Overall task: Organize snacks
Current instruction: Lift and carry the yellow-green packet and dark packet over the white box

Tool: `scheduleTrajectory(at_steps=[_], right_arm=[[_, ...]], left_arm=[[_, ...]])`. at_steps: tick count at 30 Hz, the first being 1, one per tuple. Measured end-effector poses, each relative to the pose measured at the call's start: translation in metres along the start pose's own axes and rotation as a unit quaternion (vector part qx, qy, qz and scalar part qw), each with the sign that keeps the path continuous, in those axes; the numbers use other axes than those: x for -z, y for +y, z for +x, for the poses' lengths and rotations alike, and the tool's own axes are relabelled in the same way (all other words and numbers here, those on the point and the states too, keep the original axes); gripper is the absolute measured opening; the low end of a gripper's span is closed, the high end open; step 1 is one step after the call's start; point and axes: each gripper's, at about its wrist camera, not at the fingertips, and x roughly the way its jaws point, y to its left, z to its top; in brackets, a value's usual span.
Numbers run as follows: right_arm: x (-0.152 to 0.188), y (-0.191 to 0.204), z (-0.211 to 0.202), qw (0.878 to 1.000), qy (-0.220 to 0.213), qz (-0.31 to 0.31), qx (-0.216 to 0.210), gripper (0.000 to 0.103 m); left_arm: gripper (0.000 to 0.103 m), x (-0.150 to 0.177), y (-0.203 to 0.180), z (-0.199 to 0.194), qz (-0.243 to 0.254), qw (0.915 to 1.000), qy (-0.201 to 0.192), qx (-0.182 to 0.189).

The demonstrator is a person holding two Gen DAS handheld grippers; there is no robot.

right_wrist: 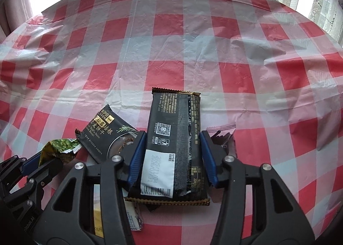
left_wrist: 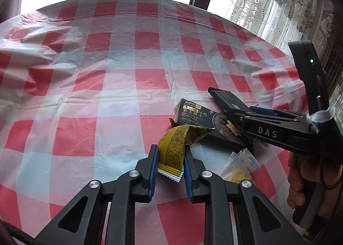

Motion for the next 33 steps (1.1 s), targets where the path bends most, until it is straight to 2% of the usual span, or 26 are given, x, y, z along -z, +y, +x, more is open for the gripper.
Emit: scheduleTrajectory(at_steps=[8, 15, 24, 33], right_arm=[[-0.001, 0.0, -0.038, 0.999, -0.034, 0.0, 0.007, 0.054], [0.013, 0.009, -0.078, 0.998, -0.054, -0.013, -0.001, 0.054], [0.063, -0.004, -0.116, 0.999, -0.039, -0.02, -0.002, 0.054], [0.111, -0.052, -0.143, 1.0, -0.014, 0.008, 0.016, 0.054]], left_arm=[[0.02, 0.001, 0.005, -0.006, -0.016, 0.9999, -0.005, 0.005], [0.019, 0.003, 0.002, -0.023, -0.019, 0.9996, -0.02, -0.002], [0.019, 0.006, -0.02, -0.06, -0.008, 0.9991, -0.042, -0.001], [0.019, 0.021, -0.065, -0.081, 0.009, 0.9992, -0.027, 0.029]])
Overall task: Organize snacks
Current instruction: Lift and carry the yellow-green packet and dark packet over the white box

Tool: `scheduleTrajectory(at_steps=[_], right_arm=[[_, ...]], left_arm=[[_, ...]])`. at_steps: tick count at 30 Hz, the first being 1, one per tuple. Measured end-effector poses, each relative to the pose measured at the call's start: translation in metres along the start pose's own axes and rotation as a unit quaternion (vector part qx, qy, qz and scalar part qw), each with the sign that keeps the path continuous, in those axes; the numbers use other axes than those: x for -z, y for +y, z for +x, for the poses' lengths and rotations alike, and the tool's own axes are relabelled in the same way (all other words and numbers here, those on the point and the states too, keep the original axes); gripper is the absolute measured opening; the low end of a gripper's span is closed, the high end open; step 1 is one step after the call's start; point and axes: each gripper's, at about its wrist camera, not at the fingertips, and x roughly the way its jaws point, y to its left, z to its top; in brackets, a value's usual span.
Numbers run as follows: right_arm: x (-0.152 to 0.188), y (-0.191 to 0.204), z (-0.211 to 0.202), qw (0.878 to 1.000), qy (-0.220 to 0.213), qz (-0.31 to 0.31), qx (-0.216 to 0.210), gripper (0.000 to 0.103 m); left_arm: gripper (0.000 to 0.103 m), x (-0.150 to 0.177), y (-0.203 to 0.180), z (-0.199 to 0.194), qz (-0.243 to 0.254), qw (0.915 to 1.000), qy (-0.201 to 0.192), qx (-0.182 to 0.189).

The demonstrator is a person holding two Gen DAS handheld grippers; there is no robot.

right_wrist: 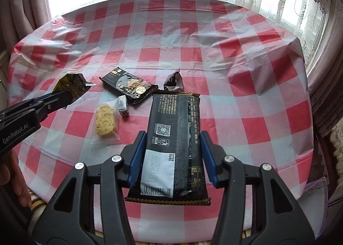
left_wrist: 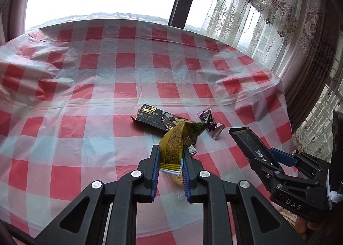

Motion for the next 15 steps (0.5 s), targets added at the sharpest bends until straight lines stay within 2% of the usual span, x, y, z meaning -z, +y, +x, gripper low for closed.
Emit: scheduleTrajectory(at_steps=[6, 15], right_arm=[[0.017, -0.032, -0.015, 1.0, 0.003, 0.025, 0.012, 0.054], [0.039, -0.071, -0.032, 0.998, 0.002, 0.052, 0.024, 0.054]], left_arm=[[0.019, 0.017, -0.036, -0.002, 0.005, 0.999, 0.03, 0.034], [0.019, 0.032, -0.083, -0.001, 0.027, 0.9958, 0.064, 0.06]])
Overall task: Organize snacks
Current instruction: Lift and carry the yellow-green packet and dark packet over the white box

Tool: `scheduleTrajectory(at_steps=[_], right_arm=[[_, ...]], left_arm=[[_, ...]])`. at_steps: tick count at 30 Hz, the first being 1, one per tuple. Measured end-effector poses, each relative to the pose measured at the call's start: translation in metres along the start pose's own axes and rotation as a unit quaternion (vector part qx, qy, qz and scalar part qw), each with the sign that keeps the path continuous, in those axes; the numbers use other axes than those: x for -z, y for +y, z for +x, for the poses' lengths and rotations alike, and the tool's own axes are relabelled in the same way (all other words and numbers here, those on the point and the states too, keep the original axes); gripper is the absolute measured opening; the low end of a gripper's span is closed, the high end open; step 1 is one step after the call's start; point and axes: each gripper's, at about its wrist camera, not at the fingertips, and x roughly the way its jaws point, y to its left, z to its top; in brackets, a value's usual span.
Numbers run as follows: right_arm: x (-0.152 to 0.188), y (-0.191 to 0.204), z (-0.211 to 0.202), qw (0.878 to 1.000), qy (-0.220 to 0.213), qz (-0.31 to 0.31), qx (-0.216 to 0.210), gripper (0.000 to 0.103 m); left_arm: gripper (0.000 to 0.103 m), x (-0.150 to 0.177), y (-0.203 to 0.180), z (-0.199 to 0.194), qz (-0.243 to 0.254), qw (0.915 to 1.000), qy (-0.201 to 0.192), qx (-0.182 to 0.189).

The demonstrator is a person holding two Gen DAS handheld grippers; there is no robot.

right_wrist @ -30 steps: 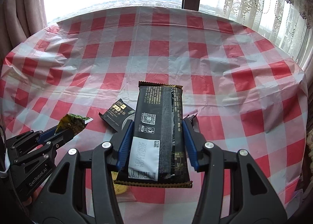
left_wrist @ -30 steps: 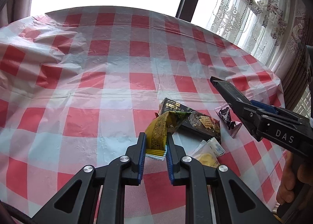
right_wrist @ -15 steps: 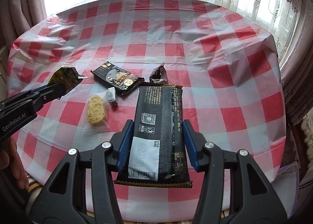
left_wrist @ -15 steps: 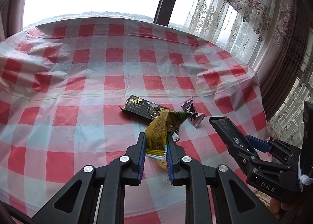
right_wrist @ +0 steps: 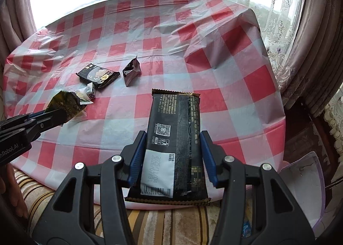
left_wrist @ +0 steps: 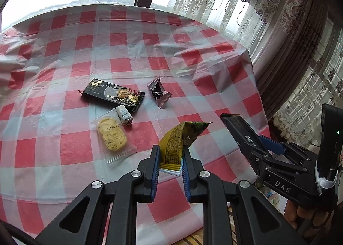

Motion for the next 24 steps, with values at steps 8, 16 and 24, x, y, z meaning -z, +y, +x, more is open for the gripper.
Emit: scheduleTrajectory(at_steps=[8, 16, 24], right_arm=[[0.018, -0.042, -0.012, 0.999, 0.0, 0.025, 0.027, 0.054], [0.045, -0.095, -0.016, 0.996, 0.019, 0.061, 0.067, 0.054], [0.066, -0.152, -0.02, 0.988, 0.035, 0.104, 0.11, 0.054]], left_arm=[[0.019, 0.002, -0.046, 0.009, 0.034, 0.9988, 0.021, 0.029], [0.019, 0.006, -0.1, 0.026, 0.081, 0.9929, 0.052, 0.071], [0.019, 0.015, -0.153, 0.046, 0.127, 0.9806, 0.096, 0.115]])
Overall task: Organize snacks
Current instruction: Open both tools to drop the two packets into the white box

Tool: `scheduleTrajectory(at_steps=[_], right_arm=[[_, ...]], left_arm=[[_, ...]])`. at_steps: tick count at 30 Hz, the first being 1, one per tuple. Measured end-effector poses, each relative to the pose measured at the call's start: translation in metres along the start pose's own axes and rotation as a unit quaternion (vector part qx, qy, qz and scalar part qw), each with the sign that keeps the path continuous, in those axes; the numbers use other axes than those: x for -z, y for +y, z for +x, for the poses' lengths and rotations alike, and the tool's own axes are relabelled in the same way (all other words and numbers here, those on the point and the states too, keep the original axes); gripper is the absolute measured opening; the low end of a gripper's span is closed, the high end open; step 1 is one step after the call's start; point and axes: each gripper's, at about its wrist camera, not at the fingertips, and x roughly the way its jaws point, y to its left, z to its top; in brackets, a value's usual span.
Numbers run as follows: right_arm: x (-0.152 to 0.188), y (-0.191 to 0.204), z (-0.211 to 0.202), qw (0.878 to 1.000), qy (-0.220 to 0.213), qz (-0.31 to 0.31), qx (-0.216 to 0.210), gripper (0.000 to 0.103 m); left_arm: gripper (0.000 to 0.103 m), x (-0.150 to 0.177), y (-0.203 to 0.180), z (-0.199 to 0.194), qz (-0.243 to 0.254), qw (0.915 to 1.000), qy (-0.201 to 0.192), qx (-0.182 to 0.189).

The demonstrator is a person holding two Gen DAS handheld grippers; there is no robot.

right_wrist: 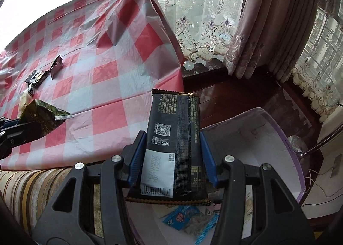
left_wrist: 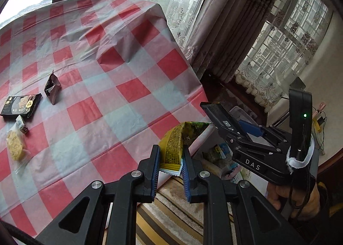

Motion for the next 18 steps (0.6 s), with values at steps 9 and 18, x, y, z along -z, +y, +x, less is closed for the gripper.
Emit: scheduleTrajectory(at_steps=[9, 18], right_arm=[[0.009, -0.046, 0.007, 0.999, 0.016, 0.039, 0.027, 0.054], [0.008, -0.073, 0.005, 0.997, 0.015, 0.069, 0.044, 0.054]], left_arm=[[0.019, -0.004, -0.044, 0.033, 0.04, 0.9975, 0.045, 0.037], [0.02, -0.006, -0.078, 0.053, 0.075, 0.9928, 0.071, 0.06]])
